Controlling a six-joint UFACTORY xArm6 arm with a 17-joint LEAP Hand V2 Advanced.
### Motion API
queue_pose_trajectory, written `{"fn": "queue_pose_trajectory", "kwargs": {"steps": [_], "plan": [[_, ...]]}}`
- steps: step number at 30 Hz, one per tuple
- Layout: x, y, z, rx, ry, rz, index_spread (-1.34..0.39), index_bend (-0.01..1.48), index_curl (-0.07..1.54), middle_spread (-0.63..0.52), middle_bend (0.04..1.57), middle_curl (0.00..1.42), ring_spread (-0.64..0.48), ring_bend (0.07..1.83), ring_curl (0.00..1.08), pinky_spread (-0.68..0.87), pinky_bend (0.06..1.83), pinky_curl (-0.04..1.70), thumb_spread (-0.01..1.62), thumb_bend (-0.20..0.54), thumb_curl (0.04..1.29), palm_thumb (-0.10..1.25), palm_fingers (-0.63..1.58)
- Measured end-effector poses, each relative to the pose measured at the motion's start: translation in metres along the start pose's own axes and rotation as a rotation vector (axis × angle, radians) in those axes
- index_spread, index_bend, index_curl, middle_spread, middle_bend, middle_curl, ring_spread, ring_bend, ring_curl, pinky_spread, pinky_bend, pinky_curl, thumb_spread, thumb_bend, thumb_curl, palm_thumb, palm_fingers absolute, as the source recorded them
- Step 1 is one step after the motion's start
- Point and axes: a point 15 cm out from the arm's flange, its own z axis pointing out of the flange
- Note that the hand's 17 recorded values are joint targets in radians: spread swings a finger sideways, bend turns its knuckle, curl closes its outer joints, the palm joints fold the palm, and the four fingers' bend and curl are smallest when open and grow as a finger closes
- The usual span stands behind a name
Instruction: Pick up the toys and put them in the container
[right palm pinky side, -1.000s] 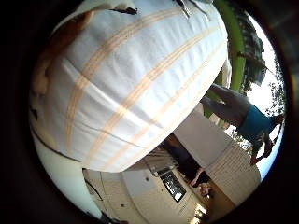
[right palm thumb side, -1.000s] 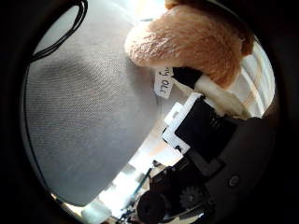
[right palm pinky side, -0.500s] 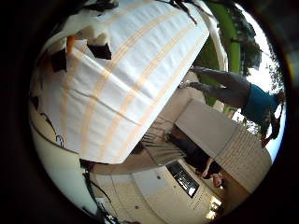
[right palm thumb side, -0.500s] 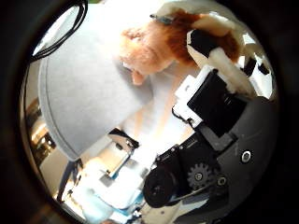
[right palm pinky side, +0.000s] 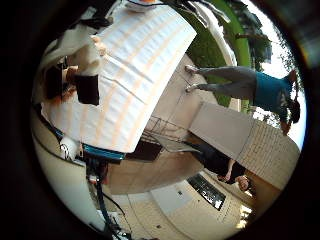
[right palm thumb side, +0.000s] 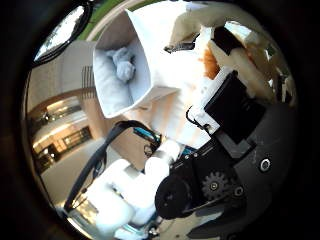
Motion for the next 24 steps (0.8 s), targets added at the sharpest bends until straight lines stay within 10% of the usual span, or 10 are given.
{"fn": "queue_pose_trajectory", "kwargs": {"steps": [14, 21, 24], "plan": [[-0.073, 0.002, -0.107, 0.186, 0.005, -0.109, -1.0, 0.68, 1.07, -0.24, 1.3, 1.09, -0.11, 1.57, 0.86, 0.12, 1.65, 0.87, 1.16, -0.015, 0.71, 0.95, 0.7], [-0.081, -0.024, -0.108, 0.192, -0.007, 0.001, -0.99, 0.69, 1.15, -0.22, 1.29, 1.05, -0.08, 1.52, 0.81, 0.13, 1.57, 0.86, 1.17, -0.06, 0.67, 0.8, 0.71], [-0.07, -0.025, -0.083, 0.143, -0.033, 0.043, -0.84, 0.43, 1.1, -0.19, 1.02, 0.93, 0.0, 1.36, 0.76, 0.2, 1.51, 0.85, 1.2, -0.055, 0.6, 0.69, 0.18]]}}
